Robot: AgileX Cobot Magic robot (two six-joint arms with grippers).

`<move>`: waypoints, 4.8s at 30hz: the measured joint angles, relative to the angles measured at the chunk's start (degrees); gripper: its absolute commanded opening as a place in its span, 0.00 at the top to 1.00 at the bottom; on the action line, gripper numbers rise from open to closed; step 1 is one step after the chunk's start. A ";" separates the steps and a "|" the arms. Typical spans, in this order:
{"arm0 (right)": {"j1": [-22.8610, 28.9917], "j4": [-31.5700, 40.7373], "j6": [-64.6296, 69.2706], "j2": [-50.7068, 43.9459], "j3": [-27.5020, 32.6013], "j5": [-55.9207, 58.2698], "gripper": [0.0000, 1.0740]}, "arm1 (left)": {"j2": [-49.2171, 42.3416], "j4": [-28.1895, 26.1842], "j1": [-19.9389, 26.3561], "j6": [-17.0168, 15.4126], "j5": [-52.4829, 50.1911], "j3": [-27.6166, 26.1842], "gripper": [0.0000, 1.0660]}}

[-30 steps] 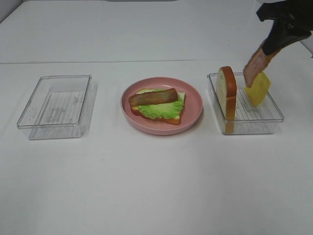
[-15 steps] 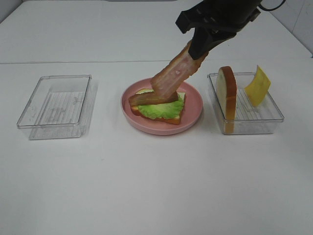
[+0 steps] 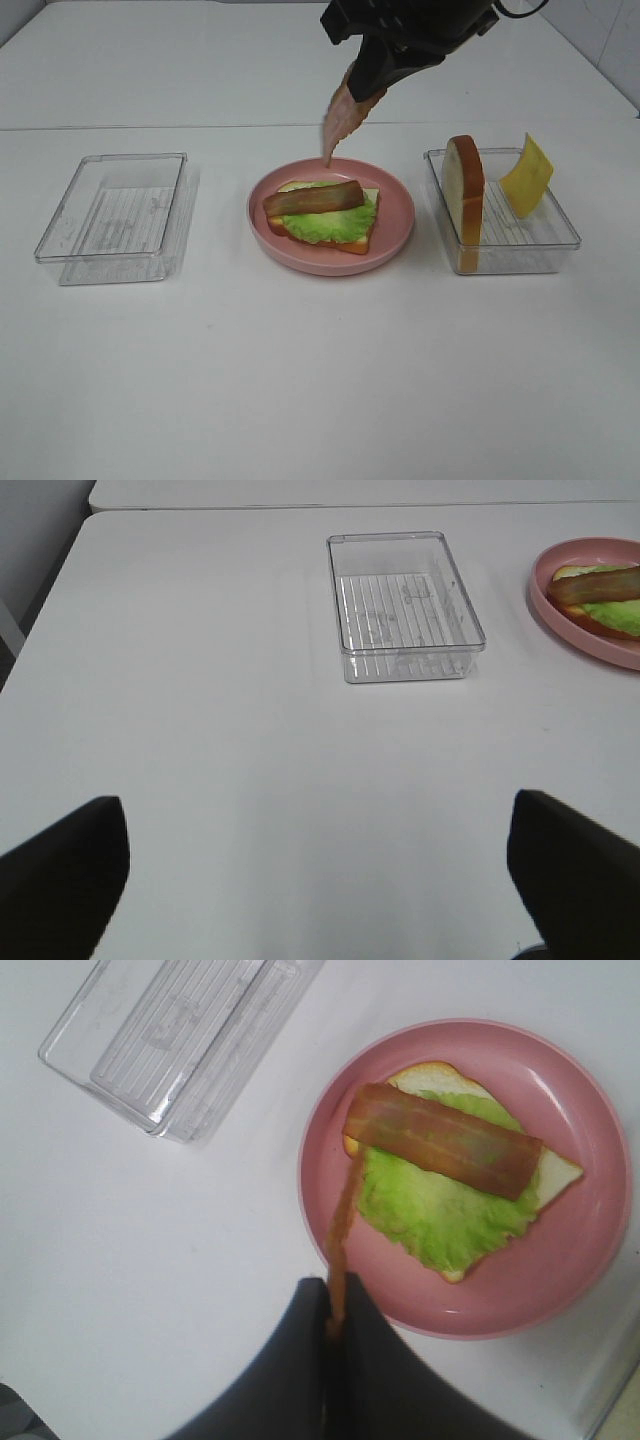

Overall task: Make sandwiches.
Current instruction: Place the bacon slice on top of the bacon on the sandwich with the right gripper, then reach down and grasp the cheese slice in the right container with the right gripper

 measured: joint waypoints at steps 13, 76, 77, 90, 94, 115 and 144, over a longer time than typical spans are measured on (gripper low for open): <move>0.00 3.21 -0.06 8.19 0.00 -3.84 1.00 | 0.00 0.00 0.00 0.00 0.00 0.00 0.10; 0.00 -6.42 1.55 21.94 0.00 -18.79 1.00 | 0.00 0.00 0.00 0.00 0.00 0.00 0.10; 0.00 -7.45 1.72 21.94 0.00 -18.91 1.00 | 0.00 0.00 0.00 0.00 0.00 0.00 0.10; 0.00 -10.89 3.09 21.94 0.00 -18.91 0.66 | 0.00 0.00 0.00 0.00 0.00 0.00 0.10; 0.00 -11.75 4.18 21.94 0.00 -18.91 0.35 | 0.00 0.00 0.00 0.00 0.00 0.00 0.10; 0.00 -17.88 4.01 7.73 -3.72 -13.69 0.10 | 0.00 0.00 0.00 0.00 0.00 0.00 0.10; -25.21 -24.58 6.07 7.56 -14.73 2.86 0.10 | 0.00 0.00 0.00 0.00 0.00 0.00 0.10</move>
